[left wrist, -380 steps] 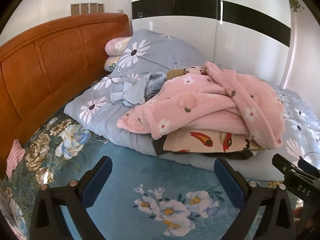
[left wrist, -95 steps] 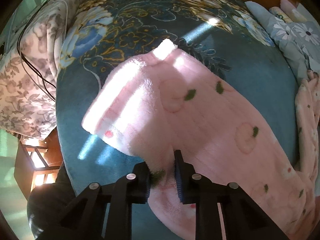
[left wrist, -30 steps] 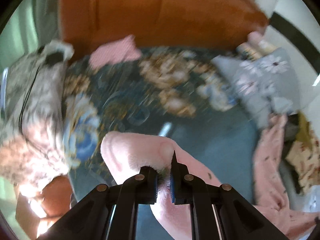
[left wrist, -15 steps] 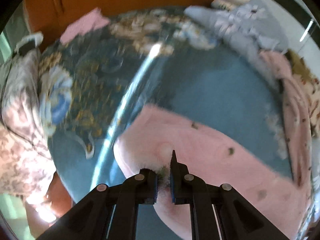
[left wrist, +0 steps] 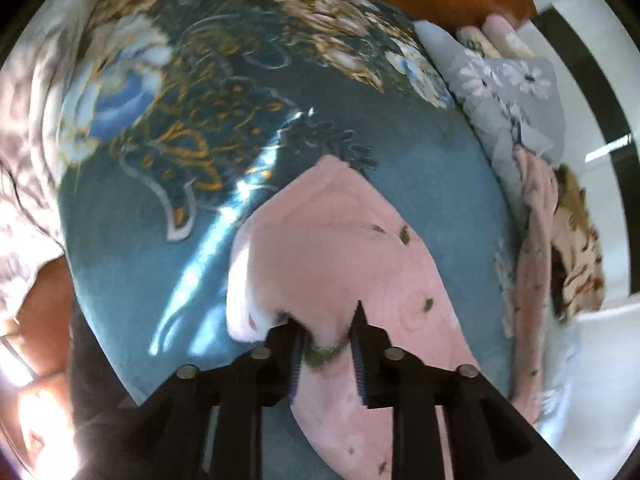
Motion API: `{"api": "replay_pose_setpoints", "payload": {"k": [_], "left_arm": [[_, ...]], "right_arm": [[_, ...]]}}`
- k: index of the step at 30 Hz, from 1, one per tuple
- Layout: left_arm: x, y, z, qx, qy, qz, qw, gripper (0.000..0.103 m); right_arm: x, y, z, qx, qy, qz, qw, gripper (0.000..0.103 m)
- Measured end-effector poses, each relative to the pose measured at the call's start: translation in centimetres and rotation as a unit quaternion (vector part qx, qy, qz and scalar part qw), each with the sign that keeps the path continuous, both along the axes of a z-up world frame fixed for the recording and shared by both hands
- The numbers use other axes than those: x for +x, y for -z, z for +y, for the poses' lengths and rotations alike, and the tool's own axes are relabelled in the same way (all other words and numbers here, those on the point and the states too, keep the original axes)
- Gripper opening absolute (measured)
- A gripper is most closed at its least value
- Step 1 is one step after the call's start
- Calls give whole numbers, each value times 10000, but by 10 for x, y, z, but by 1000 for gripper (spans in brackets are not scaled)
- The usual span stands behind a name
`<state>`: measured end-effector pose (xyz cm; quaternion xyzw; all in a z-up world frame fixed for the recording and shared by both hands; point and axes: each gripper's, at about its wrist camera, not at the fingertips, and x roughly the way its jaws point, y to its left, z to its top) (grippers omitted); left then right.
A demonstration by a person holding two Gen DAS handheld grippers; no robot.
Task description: Fold clothes
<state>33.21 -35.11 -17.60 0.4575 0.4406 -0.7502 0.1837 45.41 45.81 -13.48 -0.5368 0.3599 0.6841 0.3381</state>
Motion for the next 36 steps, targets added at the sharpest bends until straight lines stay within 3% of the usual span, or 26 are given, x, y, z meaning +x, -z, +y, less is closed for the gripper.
{"api": "replay_pose_setpoints", "payload": {"k": [3,8,10,12,14,15,16,17,18,20,22,24,27,28,30,33,35,36], "left_arm": [[20,9,-12,567,-457,168,9972,35],[28,32,-29,1383,-1027,375,9843,38],[27,45,-33,1769,-1266,378,9753,38],[35,58,-35,2313,-1706,599,9559,38],[40,62,-36,2450,-1977,681,9467,37],[41,61,-37,2398,-2000,709,9474,36],[38,55,-37,2164,-1945,583,9550,32],[35,50,-38,1928,-1889,455,9618,14],[28,43,-38,1673,-1784,308,9691,9],[14,20,-39,1079,-1492,160,9828,8],[0,-20,-33,391,-1000,499,9930,8],[-16,-69,-21,-427,-396,955,9937,8],[-26,-103,-6,-1085,122,953,9894,8],[-27,-98,-8,-1140,144,756,9905,11],[-31,-49,-20,-1204,160,-229,9923,12],[-13,19,-36,-412,-175,-1164,9922,12],[10,30,-40,12,-669,-701,9953,17],[12,28,-40,7,-687,-684,9953,19]], "right_arm": [[0,-13,2,460,332,-290,9980,38],[-1,-44,5,1203,1084,-488,9856,39],[-23,-48,-9,1197,804,-344,9890,39],[-50,-49,-35,1104,347,-167,9931,39],[-81,-50,-59,906,-180,85,9957,39],[-99,-51,-74,793,-448,202,9956,39],[-118,-50,-91,671,-734,320,9945,39],[-134,-49,-104,576,-953,392,9930,39],[-149,-47,-119,479,-1171,463,9909,39],[-181,-43,-152,247,-1610,621,9847,39],[-207,-44,-188,25,-2057,792,9754,39],[-227,-45,-219,-214,-2458,925,9647,39],[-247,-41,-251,-603,-2841,1030,9514,39],[-252,-39,-260,-689,-2929,1043,9479,39],[-258,-32,-275,-792,-3141,997,9408,39],[-256,-17,-289,-807,-3361,762,9353,39],[-252,-7,-288,-884,-3382,656,9346,39],[-249,-4,-285,-885,-3372,624,9352,39]]}}
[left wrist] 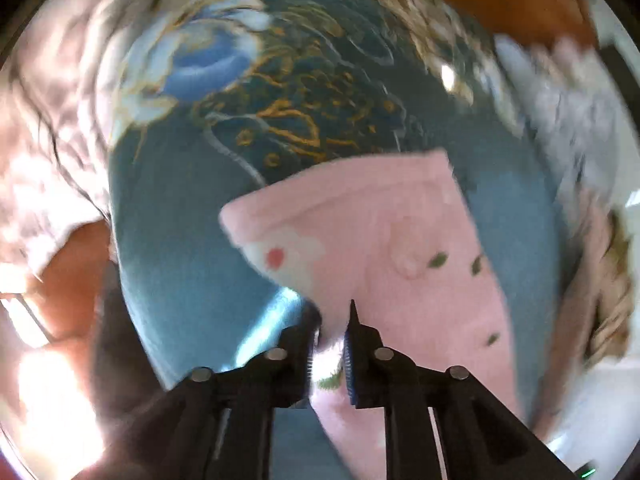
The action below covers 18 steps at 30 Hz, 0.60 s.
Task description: Fold clothes
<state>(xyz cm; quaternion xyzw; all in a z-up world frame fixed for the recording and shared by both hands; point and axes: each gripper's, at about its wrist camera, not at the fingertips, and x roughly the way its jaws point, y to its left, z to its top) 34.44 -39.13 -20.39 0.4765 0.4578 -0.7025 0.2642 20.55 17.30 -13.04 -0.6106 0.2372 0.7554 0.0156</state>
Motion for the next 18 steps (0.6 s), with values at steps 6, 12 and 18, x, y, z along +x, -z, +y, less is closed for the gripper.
{"api": "replay_pose_setpoints", "payload": {"k": [6,12,18], "left_arm": [[-3,-25,1,-526,63,-209,9984,27],[-7,-42,6,-1054,92,-344,9938,36],[-10,-49,38,-975,220,-270,9946,36]], "right_arm": [[-6,5,11,324,-73,87,9994,39],[-91,-24,-34,450,-1024,841,9902,50],[-192,-25,-128,1236,-2176,1232,9603,51]]}}
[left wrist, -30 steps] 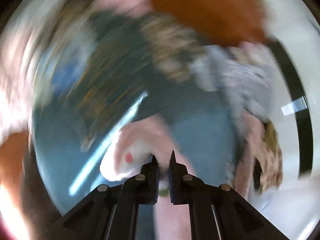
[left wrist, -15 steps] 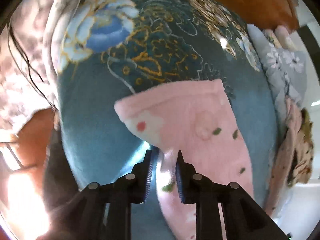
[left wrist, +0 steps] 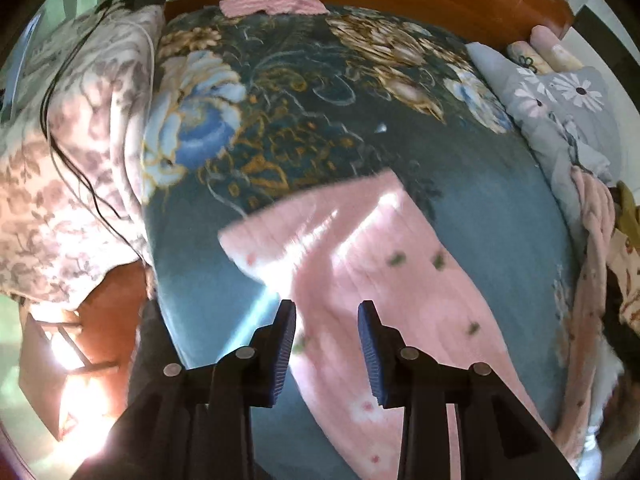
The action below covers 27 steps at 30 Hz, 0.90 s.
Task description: Fold clothes
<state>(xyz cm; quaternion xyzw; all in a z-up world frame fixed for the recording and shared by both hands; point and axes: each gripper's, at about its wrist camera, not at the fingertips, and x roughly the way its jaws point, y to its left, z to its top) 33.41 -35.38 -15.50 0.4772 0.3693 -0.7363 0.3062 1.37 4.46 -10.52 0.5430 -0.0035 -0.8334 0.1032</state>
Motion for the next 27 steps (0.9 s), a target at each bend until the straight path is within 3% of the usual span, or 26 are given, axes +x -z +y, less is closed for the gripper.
{"api": "replay_pose_setpoints", "payload": {"k": [3,5,6,8,11,15,17,21,23,24,25,27], "left_arm": [[-1,8,14,265,18,1,9996,36],[-6,10,22,307,124,-60,9994,36],[-9,8,24,279,188,-63,9994,36],[-14,3,29,197,337,-37,9992,36],[-22,1,32,247,398,30,9989,36],[-34,7,38,472,480,54,9977,36],[-39,11,44,584,620,47,9964,36],[-48,18,48,604,1007,-30,9931,36],[-53,22,42,735,1040,68,9918,36],[-57,23,39,825,1014,153,9913,36],[-62,26,36,951,987,267,9902,36],[-74,31,29,1203,931,495,9871,36]], "right_arm": [[-38,19,-30,540,-87,-195,9983,50],[-51,32,-38,671,-95,-411,9969,16],[-50,33,-38,625,-86,-436,9971,6],[-48,34,-38,498,-99,-472,9976,6],[-11,12,-40,-191,-591,-323,9975,6],[85,-14,-54,-913,-1655,-312,9815,6],[127,3,-63,-746,-1925,-562,9768,6],[168,45,-68,-98,-1987,-1173,9730,9],[165,42,-63,-84,-1790,-1290,9753,11],[163,34,-57,-286,-1708,-1347,9756,18],[160,24,-51,-467,-1659,-1325,9761,36],[149,3,-37,-762,-1543,-1166,9781,54]]}}
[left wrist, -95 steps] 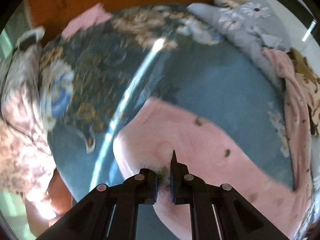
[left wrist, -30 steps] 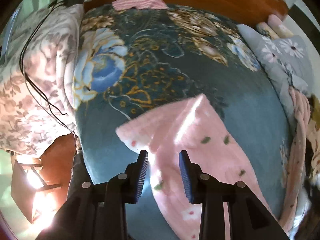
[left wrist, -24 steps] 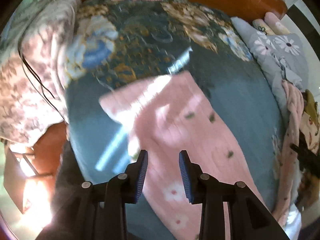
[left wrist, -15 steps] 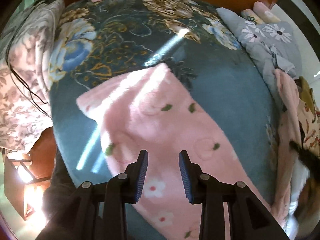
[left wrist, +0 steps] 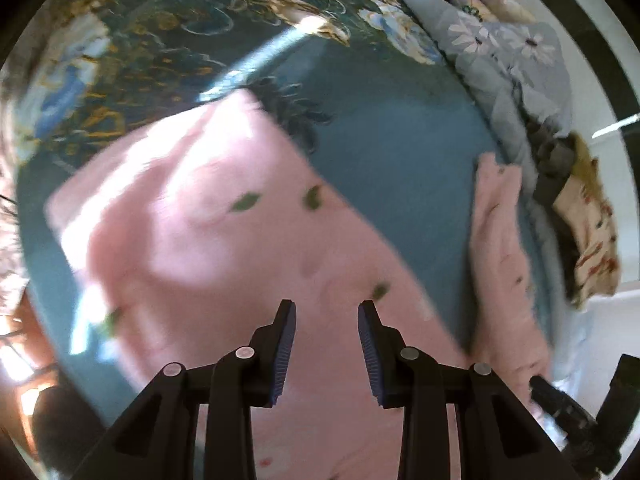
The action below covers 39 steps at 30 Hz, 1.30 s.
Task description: Fold clothes
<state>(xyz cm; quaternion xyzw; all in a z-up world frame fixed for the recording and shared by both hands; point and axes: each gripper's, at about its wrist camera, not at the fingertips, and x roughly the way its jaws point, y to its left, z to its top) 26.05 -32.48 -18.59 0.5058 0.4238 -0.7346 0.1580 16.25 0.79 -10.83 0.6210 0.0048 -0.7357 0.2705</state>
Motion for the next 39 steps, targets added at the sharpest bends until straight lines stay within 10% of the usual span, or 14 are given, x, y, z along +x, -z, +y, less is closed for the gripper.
{"api": "replay_pose_setpoints", "payload": {"k": [6,14,20,22,29,39], "left_arm": [[-41,13,4,473,205,267,9983,36],[-63,18,1,467,454,498,9966,37],[-66,26,-11,723,502,829,9927,49],[-73,28,-14,792,501,868,9918,50],[-113,29,-22,1051,646,1226,9848,54],[-115,47,-23,3232,57,2540,9116,71]], "right_arm": [[-108,-12,10,3,1027,540,9932,55],[-255,56,-35,394,1825,10,9824,54],[-262,74,-60,1045,1566,145,9820,49],[-257,75,-68,1103,1441,174,9832,5],[-196,-14,-110,-233,91,962,9950,3],[-107,-148,-135,-1386,-1169,1558,9710,3]]}}
